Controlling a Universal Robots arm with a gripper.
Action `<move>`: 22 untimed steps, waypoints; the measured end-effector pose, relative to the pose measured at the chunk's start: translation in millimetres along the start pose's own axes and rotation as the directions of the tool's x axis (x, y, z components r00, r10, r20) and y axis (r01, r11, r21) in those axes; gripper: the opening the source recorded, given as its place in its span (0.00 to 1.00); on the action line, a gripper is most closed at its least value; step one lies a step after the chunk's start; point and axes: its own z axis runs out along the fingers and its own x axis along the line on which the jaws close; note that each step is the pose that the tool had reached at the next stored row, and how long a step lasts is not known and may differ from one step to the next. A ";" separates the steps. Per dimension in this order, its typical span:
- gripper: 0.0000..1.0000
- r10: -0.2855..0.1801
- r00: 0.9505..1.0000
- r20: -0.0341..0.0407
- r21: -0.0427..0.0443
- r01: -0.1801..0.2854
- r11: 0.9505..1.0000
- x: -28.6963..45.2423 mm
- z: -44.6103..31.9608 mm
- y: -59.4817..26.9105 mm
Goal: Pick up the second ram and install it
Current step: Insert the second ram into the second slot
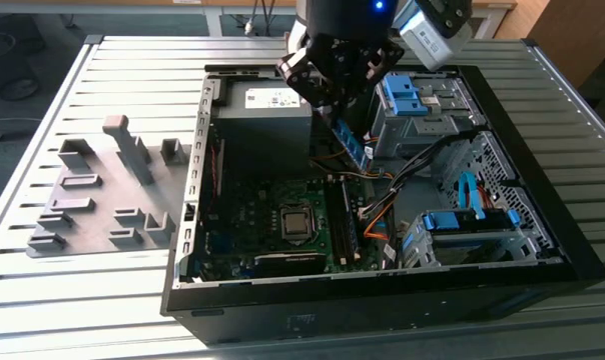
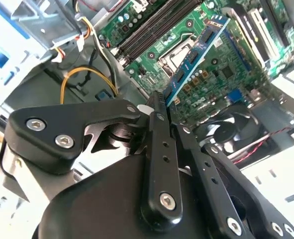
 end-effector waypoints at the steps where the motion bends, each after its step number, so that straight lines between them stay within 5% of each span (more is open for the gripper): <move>1: 0.14 0.018 1.000 0.000 0.000 -0.018 1.000 0.0 0.4 0.0; 6: 0.14 0.104 0.995 0.002 0.002 -0.104 0.995 0.0 2.3 0.0; 12: 0.14 0.190 0.982 0.004 0.003 -0.190 0.982 -0.1 4.5 0.3; 19: 0.14 0.256 0.967 0.005 0.004 -0.256 0.967 -2.1 6.4 0.8; 22: 0.14 0.260 0.966 0.005 0.005 -0.260 0.966 -2.3 6.3 0.8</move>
